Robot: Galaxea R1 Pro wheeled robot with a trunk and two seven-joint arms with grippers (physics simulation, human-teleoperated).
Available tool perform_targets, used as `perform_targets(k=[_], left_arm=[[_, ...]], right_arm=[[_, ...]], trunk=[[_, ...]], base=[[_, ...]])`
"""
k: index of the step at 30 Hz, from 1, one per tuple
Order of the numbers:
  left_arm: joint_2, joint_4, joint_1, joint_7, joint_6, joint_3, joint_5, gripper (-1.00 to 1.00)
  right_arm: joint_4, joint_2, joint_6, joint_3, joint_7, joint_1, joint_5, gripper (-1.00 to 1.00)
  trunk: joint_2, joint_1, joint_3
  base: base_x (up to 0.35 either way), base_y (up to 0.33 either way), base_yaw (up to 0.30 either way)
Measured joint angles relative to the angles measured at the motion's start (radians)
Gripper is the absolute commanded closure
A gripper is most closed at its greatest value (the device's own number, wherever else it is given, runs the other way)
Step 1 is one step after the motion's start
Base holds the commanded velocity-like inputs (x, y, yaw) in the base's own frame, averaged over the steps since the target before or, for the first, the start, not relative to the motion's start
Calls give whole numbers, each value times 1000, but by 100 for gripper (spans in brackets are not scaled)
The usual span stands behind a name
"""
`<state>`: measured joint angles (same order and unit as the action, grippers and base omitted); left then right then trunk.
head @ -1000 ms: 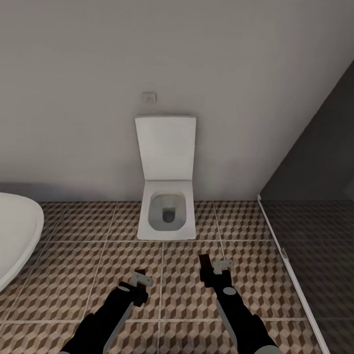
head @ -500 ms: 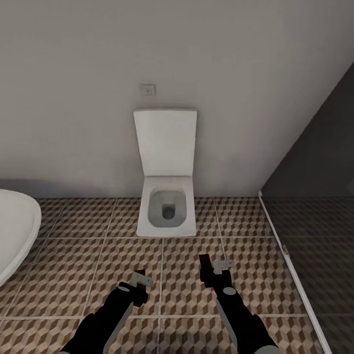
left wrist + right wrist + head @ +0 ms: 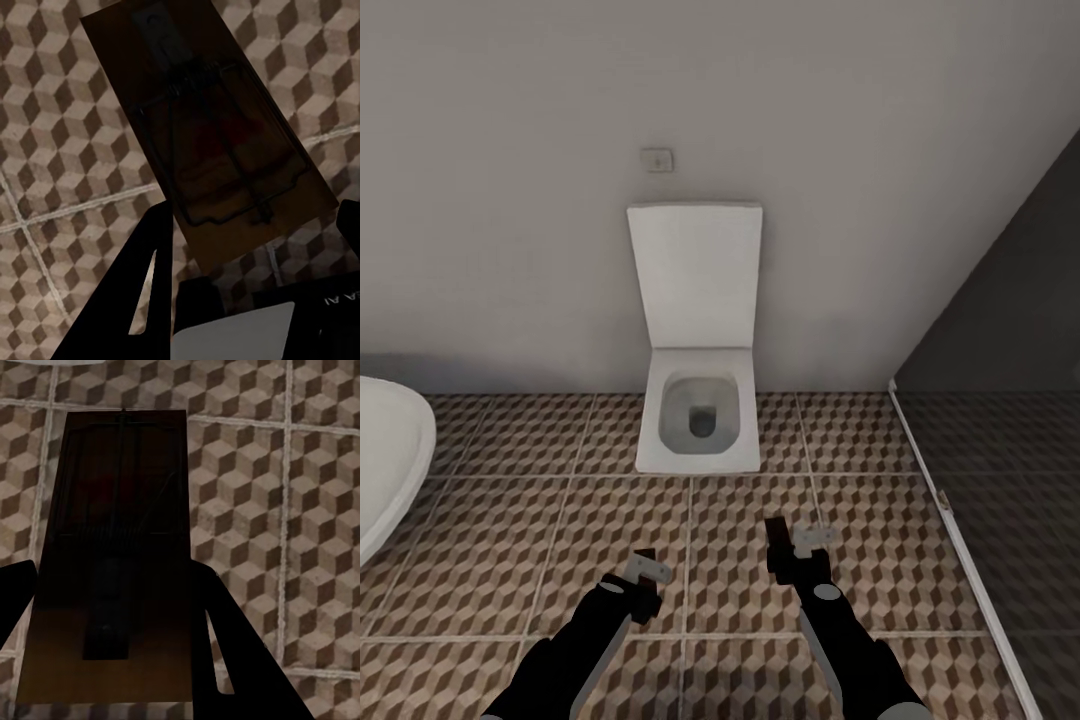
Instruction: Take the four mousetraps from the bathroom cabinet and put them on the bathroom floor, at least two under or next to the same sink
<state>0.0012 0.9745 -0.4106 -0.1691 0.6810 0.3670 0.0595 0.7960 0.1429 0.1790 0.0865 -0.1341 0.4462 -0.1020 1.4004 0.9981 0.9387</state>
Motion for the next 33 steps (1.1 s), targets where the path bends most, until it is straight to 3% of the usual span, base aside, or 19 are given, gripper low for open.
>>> perform_targets(k=[33], left_arm=[[0,0,0,0,0,0,0,100]], right_arm=[[0,0,0,1,0,0,0,100]], trunk=[[231,127,153]], base=[[0,0,0]])
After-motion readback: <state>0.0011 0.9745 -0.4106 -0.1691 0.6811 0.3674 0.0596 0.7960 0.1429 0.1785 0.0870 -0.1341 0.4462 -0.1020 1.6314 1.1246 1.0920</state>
